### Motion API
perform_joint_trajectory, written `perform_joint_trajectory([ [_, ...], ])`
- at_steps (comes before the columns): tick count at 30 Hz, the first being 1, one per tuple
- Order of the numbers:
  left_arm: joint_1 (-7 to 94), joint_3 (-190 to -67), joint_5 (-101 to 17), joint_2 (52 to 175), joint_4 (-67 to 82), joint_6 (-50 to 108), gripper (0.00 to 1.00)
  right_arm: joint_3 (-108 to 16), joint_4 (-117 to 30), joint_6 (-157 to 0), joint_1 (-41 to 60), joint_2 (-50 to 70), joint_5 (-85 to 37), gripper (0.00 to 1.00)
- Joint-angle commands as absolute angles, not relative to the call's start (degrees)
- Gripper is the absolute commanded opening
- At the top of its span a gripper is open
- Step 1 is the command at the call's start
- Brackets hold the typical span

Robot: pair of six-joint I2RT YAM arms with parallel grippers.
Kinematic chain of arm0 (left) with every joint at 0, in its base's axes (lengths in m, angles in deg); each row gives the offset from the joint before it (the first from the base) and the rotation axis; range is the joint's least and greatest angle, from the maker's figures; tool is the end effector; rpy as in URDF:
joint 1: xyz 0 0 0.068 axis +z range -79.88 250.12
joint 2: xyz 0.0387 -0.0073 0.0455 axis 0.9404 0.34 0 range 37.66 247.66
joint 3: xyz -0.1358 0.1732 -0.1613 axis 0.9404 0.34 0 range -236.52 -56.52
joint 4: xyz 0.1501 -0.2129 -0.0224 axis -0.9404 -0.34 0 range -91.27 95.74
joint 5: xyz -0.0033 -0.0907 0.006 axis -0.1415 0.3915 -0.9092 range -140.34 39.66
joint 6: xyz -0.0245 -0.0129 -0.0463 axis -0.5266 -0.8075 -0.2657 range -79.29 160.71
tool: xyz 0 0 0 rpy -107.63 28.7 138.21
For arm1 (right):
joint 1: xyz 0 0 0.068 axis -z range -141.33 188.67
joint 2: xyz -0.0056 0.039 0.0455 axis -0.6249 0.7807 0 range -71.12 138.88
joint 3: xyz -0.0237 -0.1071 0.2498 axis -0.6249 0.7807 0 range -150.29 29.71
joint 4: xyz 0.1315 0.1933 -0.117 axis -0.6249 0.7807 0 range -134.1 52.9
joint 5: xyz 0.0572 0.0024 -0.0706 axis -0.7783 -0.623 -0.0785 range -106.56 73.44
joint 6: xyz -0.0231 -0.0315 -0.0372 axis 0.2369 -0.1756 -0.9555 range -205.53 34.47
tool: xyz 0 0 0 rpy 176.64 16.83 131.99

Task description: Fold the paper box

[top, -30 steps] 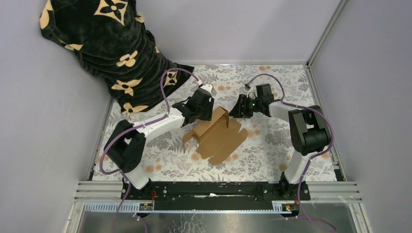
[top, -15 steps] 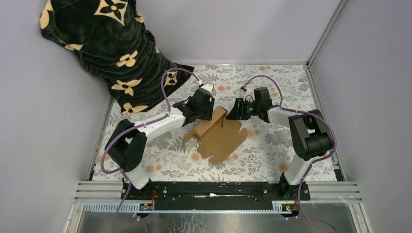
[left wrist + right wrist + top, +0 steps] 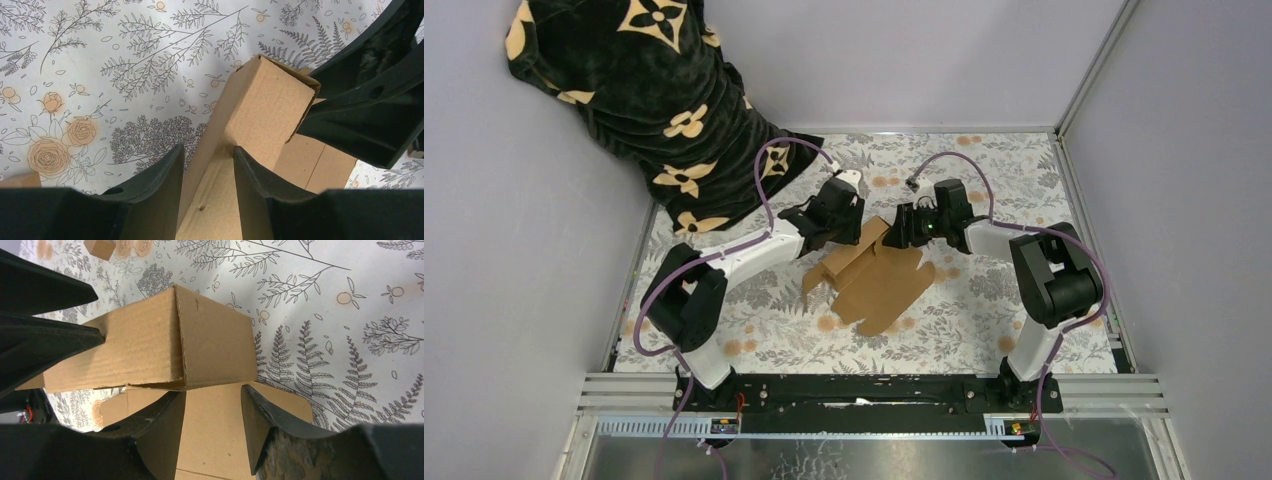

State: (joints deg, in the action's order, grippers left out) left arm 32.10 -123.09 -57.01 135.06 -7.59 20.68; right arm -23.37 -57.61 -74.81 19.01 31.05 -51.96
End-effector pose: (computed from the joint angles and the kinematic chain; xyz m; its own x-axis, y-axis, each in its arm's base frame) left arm 0.2969 -0.2270 0.2251 -0.7026 0.1176 -0.7018 0.3252 0.9303 -0.1697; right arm 0.3370 0.1423 0.1658 -0.6718 -0.0790 -0.7365 -0.6035 0.6349 0.4823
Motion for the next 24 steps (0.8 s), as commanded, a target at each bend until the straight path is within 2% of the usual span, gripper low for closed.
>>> perform_joint_trajectory([
  [1, 33.3, -122.4, -54.1, 136.6, -7.8, 22.3, 0.48, -24.4, -63.4, -77.6, 17.7, 32.3, -48.9, 0.52],
  [12, 33.5, -122.9, -52.0, 137.4, -7.8, 22.7, 0.47, -19.4, -77.6, -77.3, 17.6, 32.1, -47.3, 0.52],
  [24, 34.0, -123.2, -51.1, 138.1, -8.2, 23.0, 0.47, -18.3, -86.2, -76.8, 17.5, 35.8, -48.0, 0.54],
])
